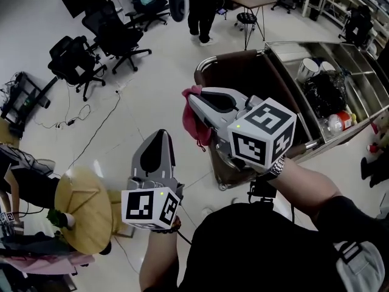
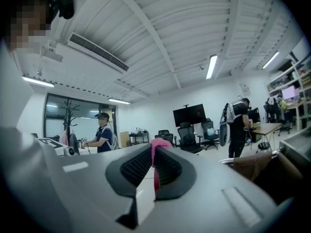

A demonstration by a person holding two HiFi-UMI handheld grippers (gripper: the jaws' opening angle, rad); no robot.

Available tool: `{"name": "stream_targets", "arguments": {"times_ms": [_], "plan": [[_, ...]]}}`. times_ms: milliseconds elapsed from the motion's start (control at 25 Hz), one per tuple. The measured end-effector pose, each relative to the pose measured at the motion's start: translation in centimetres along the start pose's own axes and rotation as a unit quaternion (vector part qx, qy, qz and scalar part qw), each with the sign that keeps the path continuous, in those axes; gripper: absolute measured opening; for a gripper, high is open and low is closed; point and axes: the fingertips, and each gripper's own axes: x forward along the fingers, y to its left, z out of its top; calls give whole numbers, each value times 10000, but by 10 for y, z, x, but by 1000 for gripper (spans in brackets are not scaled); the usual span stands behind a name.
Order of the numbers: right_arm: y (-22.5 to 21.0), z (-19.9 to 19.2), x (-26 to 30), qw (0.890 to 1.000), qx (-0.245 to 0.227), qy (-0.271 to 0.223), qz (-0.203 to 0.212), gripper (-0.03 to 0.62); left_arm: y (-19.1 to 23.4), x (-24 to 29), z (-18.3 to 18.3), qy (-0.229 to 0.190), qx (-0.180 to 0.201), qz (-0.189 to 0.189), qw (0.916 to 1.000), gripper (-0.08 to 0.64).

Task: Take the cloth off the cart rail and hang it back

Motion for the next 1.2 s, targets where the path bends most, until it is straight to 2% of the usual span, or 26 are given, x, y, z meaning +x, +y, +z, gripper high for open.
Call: {"name": "stream_targets", "arguments": {"times_ms": [240, 480, 720, 1000, 1040, 1120, 1200], "plan": [[-31, -3, 3, 9970, 90, 45, -766, 9, 12, 17, -1, 45, -129, -435, 9990, 3], [-68, -17, -15, 9893, 279, 287, -1400, 9, -1, 39, -6, 165, -253, -757, 9967, 3], [-99, -63, -14, 9790, 652, 909, -1707, 11, -3, 54, -18, 292, -331, -889, 9951, 3], [-134, -94, -24, 9618, 1220, 1338, -2054, 20, -7, 68, -30, 382, -391, -878, 9946, 3], [-136, -98, -24, 9604, 1289, 1374, -2052, 53, -7, 68, -31, 380, -391, -863, 9948, 3], [-139, -105, -24, 9584, 1433, 1420, -2020, 165, -6, 68, -32, 375, -382, -826, 9951, 3], [-141, -111, -27, 9560, 1582, 1456, -1994, 201, -6, 68, -34, 382, -370, -785, 9955, 3]]}}
